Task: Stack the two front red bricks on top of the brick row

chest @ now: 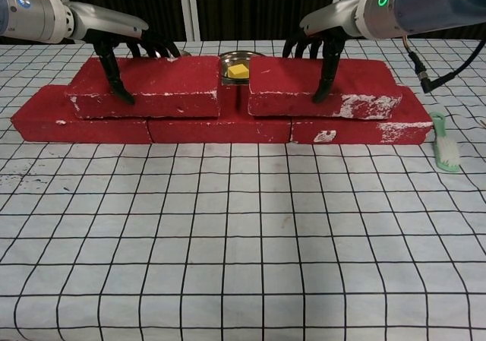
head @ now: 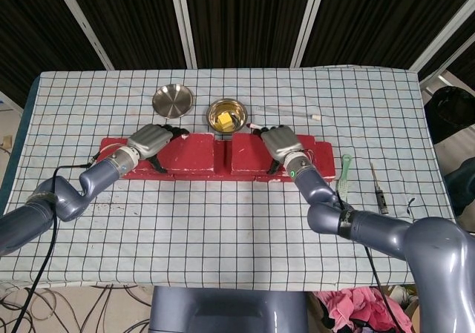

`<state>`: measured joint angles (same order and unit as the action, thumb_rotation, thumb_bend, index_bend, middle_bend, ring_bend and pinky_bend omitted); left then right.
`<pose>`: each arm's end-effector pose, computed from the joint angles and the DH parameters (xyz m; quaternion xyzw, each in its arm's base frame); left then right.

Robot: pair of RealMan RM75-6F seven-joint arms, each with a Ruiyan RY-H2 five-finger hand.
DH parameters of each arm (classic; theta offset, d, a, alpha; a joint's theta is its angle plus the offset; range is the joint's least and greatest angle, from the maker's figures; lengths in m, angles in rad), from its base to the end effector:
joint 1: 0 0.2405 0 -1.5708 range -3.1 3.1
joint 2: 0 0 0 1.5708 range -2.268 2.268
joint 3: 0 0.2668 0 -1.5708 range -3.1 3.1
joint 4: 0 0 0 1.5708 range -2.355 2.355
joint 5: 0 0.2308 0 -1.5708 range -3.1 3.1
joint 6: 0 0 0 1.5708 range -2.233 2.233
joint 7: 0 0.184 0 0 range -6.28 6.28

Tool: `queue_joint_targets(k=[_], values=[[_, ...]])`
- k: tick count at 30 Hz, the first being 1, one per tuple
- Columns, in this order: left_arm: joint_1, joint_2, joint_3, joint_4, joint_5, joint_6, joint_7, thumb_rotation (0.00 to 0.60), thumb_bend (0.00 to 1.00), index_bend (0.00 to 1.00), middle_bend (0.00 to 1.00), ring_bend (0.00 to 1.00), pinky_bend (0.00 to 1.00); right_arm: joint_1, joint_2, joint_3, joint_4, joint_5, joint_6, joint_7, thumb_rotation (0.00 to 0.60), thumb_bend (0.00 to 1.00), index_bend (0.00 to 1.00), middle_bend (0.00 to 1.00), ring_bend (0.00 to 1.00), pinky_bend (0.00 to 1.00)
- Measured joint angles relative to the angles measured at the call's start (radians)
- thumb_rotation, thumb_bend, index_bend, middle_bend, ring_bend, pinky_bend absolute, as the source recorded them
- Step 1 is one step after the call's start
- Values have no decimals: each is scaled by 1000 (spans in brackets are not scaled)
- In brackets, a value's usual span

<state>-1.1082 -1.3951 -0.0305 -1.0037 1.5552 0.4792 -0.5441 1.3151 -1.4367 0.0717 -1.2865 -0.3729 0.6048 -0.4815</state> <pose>-0.1515 0.5164 0.0005 -0.8258 -0.3678 -0.2526 0.3448 -0.0682 -0.5075 -0.0299 0.7755 -0.3984 0.2430 0.4253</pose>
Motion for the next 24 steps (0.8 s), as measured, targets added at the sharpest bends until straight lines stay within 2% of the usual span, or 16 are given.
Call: queue_joint_targets(k=[24], values=[[-16, -12, 32, 15, -7, 5, -23, 600, 158, 152, 214, 118, 235, 13, -38, -8, 25, 6, 18, -6, 600, 48, 189, 241, 199, 182]])
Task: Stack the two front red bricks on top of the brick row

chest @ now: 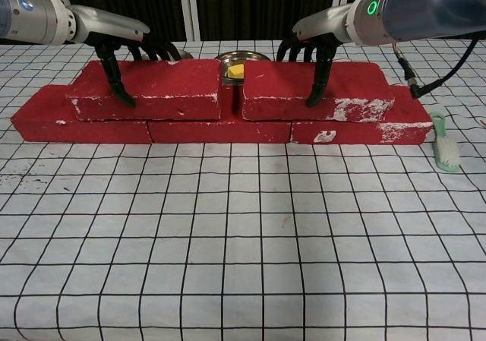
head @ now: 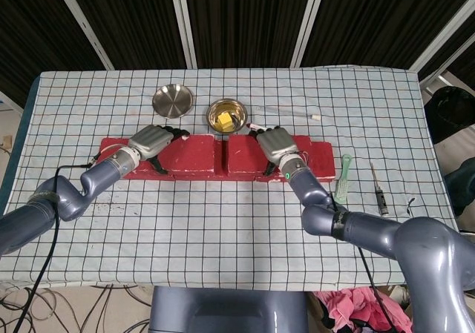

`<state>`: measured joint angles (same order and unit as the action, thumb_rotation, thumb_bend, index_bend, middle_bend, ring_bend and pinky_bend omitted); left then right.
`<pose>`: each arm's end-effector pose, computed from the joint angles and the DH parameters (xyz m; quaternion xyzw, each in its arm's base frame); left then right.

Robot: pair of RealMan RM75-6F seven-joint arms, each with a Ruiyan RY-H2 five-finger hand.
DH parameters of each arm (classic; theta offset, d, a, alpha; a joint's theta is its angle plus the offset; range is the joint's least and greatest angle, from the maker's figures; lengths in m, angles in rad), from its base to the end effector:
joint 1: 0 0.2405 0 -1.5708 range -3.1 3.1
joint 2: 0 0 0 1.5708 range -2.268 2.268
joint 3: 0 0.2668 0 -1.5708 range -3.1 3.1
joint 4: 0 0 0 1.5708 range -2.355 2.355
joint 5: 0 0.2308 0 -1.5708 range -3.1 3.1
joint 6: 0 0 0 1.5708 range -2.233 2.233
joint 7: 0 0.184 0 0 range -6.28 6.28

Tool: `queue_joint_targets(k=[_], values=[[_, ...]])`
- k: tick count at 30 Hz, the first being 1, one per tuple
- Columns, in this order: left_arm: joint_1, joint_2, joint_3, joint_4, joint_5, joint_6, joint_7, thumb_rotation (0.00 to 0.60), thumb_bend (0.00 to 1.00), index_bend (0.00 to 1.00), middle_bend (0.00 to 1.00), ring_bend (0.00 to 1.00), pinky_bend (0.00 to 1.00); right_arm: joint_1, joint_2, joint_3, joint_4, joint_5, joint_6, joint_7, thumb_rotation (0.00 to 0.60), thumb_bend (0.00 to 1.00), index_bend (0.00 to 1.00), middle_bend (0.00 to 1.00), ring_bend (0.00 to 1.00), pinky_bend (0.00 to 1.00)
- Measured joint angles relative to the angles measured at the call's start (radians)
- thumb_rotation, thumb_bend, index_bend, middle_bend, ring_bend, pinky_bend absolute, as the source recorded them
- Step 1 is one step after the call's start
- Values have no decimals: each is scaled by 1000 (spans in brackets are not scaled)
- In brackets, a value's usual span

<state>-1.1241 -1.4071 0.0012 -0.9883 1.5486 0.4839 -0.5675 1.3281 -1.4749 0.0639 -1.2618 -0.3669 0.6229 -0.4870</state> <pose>-0.1529 0.5165 -0.0039 -0.8271 -0.3710 -0.2475 0.3420 -0.0640 -0.5066 -0.0409 0.7772 -0.3934 0.2439 0.4264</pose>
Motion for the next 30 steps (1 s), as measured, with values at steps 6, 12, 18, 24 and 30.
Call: queue_joint_targets(k=[6, 12, 18, 24, 30], values=[[-3, -8, 4, 11, -1, -2, -7, 600, 141, 151, 214, 118, 235, 0, -9, -2, 10, 1, -2, 0, 600, 47, 189, 233, 194, 182], [-7, -15, 9, 19, 2, -2, -11, 600, 135, 152, 214, 118, 234, 4, -18, -1, 16, 5, 3, -5, 600, 47, 189, 228, 192, 182], [-11, -18, 11, 23, 2, -2, -17, 600, 135, 152, 214, 118, 235, 8, -22, 0, 18, 15, 7, -11, 600, 47, 189, 223, 192, 182], [-15, -18, 13, 23, 3, 1, -17, 600, 135, 151, 214, 118, 235, 17, -26, 1, 23, 32, 8, -20, 600, 47, 189, 223, 192, 182], [-15, -18, 14, 23, -1, 0, -18, 600, 135, 151, 214, 118, 235, 25, -27, 3, 16, 43, 22, -32, 600, 47, 189, 223, 192, 187]])
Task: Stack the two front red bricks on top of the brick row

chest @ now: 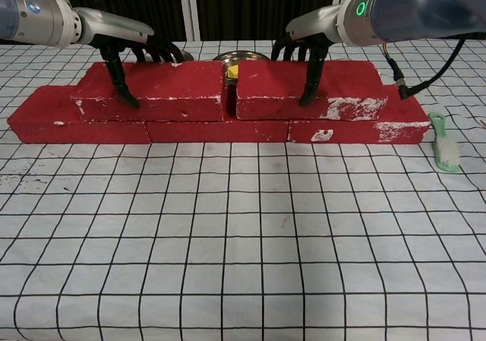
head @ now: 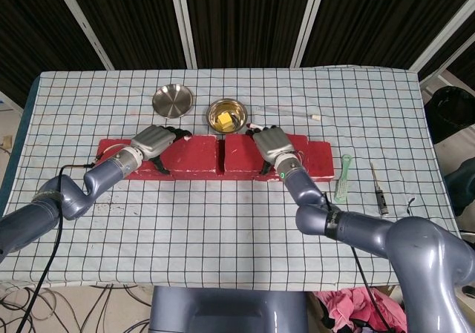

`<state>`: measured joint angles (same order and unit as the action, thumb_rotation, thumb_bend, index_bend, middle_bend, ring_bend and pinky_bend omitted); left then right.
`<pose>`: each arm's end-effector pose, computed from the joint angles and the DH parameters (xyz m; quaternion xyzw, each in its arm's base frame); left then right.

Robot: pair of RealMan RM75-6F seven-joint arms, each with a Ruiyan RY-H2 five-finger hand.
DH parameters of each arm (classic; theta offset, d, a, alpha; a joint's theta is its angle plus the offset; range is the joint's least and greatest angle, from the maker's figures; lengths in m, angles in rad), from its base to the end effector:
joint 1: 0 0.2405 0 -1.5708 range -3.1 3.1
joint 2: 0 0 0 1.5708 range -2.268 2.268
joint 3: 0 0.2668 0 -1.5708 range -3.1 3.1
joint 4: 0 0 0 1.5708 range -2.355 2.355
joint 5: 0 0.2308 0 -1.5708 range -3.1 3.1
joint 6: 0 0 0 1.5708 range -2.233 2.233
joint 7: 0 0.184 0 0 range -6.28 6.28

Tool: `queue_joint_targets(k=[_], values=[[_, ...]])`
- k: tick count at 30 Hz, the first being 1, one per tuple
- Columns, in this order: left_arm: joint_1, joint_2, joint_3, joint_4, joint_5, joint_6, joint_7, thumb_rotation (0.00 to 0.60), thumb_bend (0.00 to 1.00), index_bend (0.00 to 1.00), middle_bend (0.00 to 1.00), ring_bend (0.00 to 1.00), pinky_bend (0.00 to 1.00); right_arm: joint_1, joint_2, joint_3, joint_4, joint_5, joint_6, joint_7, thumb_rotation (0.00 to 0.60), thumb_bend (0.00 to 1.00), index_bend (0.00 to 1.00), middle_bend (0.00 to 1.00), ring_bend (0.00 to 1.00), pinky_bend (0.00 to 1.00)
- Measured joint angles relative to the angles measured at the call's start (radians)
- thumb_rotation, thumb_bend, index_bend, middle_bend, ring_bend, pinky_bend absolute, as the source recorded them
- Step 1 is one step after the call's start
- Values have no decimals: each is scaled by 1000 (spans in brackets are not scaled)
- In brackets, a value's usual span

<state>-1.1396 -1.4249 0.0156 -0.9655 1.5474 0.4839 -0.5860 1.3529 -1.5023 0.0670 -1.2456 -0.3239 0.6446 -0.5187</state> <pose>-0.1502 0.5191 -0.0084 -0.8280 -0.3711 -0.2467 0.3403 -0.0543 -0.5080 -0.0469 0.7749 -0.3902 0.2460 0.4320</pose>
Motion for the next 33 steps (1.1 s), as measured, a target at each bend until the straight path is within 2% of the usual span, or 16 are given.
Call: queue_joint_targets(k=[14, 33], values=[[0, 8, 3, -10, -7, 5, 4, 600, 135, 149, 214, 118, 234, 13, 0, 6, -26, 25, 10, -22, 600, 46, 188, 223, 191, 187], [-2, 12, 6, -15, -15, -2, 11, 600, 135, 142, 213, 118, 233, 24, -22, 12, 2, 51, 10, -44, 600, 41, 189, 221, 186, 187]])
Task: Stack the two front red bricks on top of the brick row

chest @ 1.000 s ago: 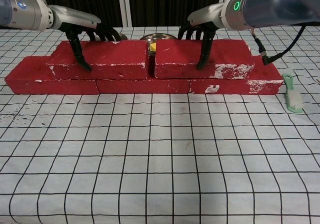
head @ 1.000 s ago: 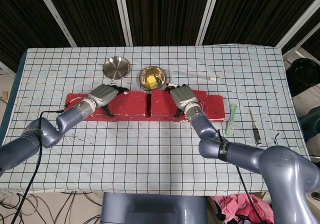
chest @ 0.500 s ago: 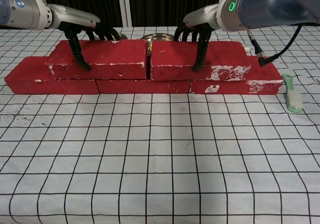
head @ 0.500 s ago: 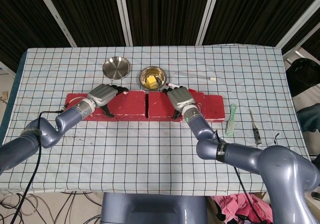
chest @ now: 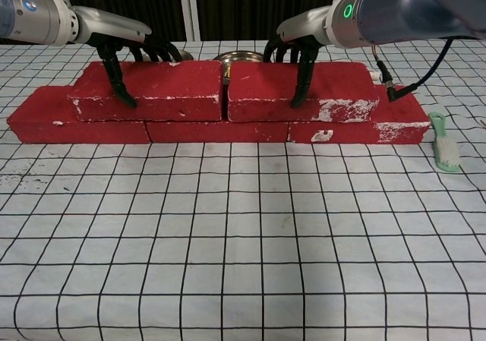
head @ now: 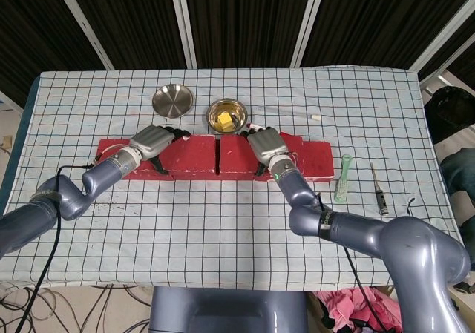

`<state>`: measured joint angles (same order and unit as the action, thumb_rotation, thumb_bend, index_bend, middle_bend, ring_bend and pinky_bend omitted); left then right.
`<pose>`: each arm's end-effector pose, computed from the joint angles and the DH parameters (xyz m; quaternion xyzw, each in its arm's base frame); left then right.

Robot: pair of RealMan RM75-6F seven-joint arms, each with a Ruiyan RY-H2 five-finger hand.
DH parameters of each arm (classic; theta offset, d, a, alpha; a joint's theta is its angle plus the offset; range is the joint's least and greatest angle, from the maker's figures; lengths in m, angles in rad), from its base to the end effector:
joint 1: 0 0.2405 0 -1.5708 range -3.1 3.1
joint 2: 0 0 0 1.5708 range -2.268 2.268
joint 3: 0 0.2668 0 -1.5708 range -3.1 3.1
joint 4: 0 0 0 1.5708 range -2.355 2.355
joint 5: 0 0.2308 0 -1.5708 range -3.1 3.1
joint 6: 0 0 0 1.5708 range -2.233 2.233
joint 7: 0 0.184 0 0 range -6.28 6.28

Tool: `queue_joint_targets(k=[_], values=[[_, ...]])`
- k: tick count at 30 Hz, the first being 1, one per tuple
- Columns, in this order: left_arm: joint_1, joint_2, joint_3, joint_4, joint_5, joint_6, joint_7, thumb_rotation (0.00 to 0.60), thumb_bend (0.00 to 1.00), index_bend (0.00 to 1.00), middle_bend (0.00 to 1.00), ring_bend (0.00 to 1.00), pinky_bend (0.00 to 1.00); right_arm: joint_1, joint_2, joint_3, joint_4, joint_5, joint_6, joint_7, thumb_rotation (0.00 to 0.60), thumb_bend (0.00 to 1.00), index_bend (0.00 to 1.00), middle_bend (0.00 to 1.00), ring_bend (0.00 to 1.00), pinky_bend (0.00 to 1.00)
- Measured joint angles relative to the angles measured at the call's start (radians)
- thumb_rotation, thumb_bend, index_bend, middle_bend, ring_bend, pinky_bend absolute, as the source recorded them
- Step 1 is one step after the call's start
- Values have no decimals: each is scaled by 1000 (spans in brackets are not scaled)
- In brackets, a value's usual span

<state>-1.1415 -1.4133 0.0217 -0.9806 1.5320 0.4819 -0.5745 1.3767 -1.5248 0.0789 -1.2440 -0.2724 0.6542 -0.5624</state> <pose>-0.1512 0.5181 -0.0059 -0.8277 -0.3722 -0.2441 0.3417 -0.0428 -0.5053 -0.0555 0.7763 -0.3910 0.2442 0.4300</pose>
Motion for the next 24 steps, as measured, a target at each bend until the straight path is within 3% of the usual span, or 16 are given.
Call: queue_joint_targets(k=[18, 24], values=[[-3, -7, 1, 5, 1, 0, -6, 600, 133, 141, 212, 118, 233, 11, -11, 5, 16, 21, -4, -16, 600, 31, 187, 191, 163, 187], [-3, -6, 2, 5, 0, -1, -5, 600, 133, 141, 212, 118, 233, 16, -14, 4, 16, 34, -7, -22, 600, 21, 143, 168, 128, 187]])
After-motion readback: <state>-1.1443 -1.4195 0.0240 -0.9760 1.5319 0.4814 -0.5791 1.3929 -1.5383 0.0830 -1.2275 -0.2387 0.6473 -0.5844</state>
